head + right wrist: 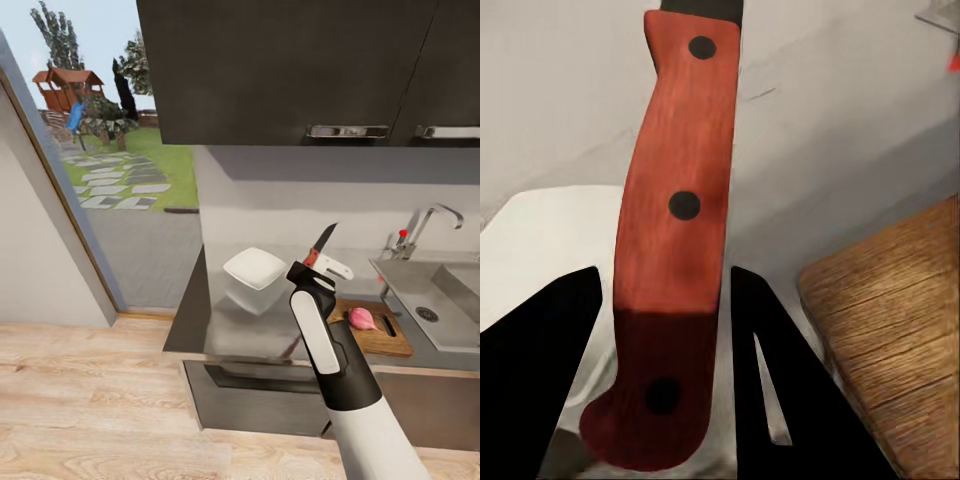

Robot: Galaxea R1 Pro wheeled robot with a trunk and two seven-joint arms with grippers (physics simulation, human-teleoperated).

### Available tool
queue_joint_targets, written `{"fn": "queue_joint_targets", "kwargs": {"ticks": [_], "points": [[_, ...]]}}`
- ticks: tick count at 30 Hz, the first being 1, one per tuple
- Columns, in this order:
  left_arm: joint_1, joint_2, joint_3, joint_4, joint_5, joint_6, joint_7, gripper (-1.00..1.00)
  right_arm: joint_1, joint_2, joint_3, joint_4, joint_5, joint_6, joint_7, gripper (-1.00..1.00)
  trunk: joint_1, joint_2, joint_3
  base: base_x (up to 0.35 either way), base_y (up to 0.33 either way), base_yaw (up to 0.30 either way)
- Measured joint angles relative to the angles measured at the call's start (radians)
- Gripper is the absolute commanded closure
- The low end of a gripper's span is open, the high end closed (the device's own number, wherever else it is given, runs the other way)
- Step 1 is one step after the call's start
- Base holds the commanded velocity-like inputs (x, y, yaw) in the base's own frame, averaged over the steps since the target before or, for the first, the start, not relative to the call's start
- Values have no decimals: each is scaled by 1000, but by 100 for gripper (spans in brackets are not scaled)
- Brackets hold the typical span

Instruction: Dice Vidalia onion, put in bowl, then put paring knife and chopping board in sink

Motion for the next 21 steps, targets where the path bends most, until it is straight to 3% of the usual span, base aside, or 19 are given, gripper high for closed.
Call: {"fn": "queue_joint_targets", "kwargs": {"ticks": [2,7,13,18,21], "points": [[0,0,0,-1,0,0,0,-100,2,0,4,-3,1,0,9,100,0,0,3,-244,-132,-13],[0,0,-1,1,0,0,0,-100,3,-28,11,-13,1,4,26,100,0,0,11,-163,-243,-162],[0,0,-1,2,0,-18,0,-100,3,-30,19,-14,1,8,26,100,0,0,18,-150,-269,-221],[0,0,0,14,0,-20,0,-100,3,-34,100,-14,1,8,24,100,0,0,24,-147,-272,-225],[0,0,0,18,0,-21,0,-100,3,-51,124,-14,1,8,23,100,0,0,28,-146,-273,-221]]}}
